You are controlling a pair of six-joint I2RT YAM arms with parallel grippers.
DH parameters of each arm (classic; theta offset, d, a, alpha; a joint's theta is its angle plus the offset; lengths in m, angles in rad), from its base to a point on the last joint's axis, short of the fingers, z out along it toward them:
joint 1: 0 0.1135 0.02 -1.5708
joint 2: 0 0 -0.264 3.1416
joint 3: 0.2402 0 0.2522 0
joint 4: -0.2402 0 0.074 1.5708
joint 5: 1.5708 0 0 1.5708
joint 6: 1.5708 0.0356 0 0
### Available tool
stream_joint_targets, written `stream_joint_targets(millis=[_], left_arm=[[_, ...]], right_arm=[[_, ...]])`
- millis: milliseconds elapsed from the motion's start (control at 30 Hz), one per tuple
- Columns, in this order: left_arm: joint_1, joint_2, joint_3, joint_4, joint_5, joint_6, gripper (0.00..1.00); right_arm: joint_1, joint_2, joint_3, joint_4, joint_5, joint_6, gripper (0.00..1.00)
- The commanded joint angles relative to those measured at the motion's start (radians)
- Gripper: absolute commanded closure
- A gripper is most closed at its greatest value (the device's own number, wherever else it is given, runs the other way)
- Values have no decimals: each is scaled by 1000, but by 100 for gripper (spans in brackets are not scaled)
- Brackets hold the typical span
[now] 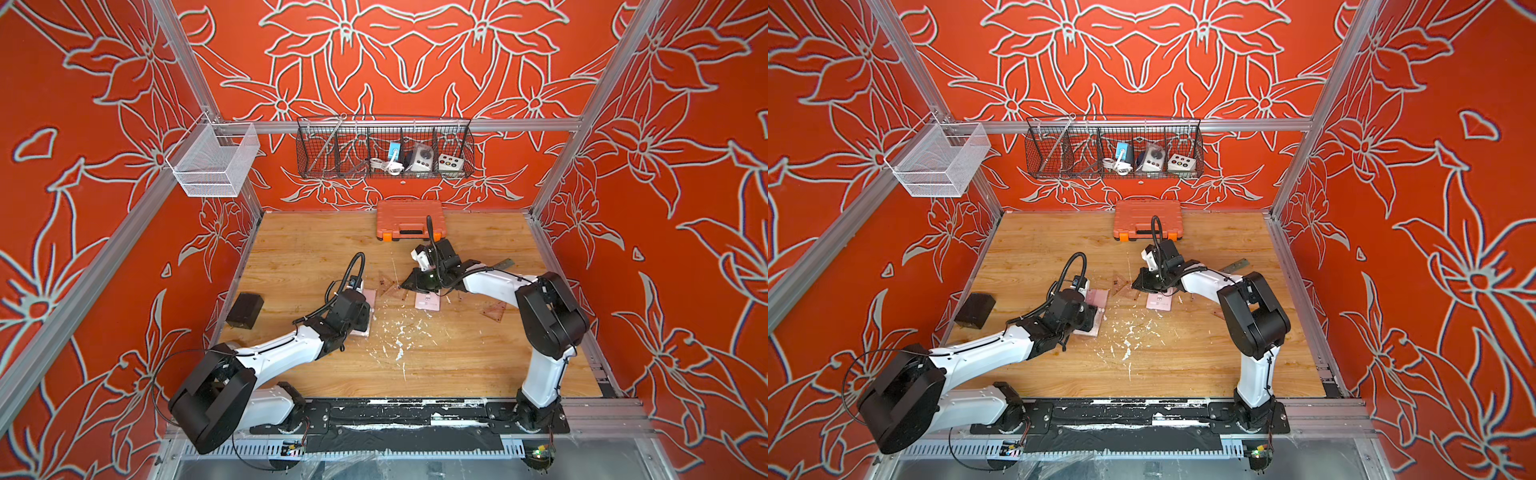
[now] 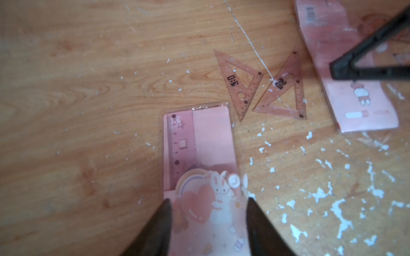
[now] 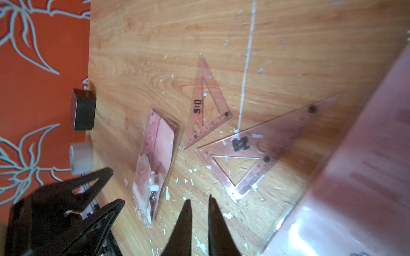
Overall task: Open the ruler set and take out the ruler
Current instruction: Pick up the ruler set bag from the center of the board.
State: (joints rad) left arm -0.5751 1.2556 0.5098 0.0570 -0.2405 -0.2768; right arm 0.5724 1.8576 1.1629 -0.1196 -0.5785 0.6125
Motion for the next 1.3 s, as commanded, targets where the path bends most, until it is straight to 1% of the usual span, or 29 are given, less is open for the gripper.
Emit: stream_joint_targets(millis=[0,67,100,133,200,233,267,333,433,533,600,700,767,833,1000,1033,1100,1267], left_arm=[[76,11,25,-91,103,-71,34],[118,37,48,-149,128,-100,29],[130,43,55,-166,127,-107,28],[139,49,59,-180,122,-116,29],[157,49,48,-178,126,-135,31],[173,49,41,-168,141,-149,31],[192,49,31,-157,166,-160,30],[209,44,21,-151,184,-172,29],[211,24,2,-138,176,-164,27],[212,9,-9,-131,175,-161,27],[212,4,-11,-123,182,-161,26],[212,5,-12,-115,187,-161,25],[212,7,-7,-119,185,-161,25],[212,0,-5,-123,191,-160,25],[212,-11,-11,-110,210,-160,25],[212,-11,-8,-106,228,-151,24],[212,-11,4,-108,278,-125,21],[210,-34,22,-153,323,-124,15]], right_arm=[[68,-34,2,-76,29,-92,73],[140,-33,45,-186,153,-149,60],[170,-32,56,-207,196,-159,56],[198,-26,67,-215,229,-157,52],[237,5,105,-241,282,-129,46],[252,32,138,-267,305,-120,38],[269,61,176,-299,328,-116,34],[299,118,248,-350,355,-111,33],[327,178,305,-362,343,-94,31],[350,232,373,-411,370,-82,31],[359,256,402,-426,381,-80,34],[366,274,413,-422,382,-76,44],[365,275,418,-432,390,-82,63],[365,255,403,-424,401,-88,77],[365,198,377,-411,393,-100,98],[365,182,367,-402,387,-99,100],[362,155,350,-395,379,-93,100],[343,77,287,-339,316,-72,100]])
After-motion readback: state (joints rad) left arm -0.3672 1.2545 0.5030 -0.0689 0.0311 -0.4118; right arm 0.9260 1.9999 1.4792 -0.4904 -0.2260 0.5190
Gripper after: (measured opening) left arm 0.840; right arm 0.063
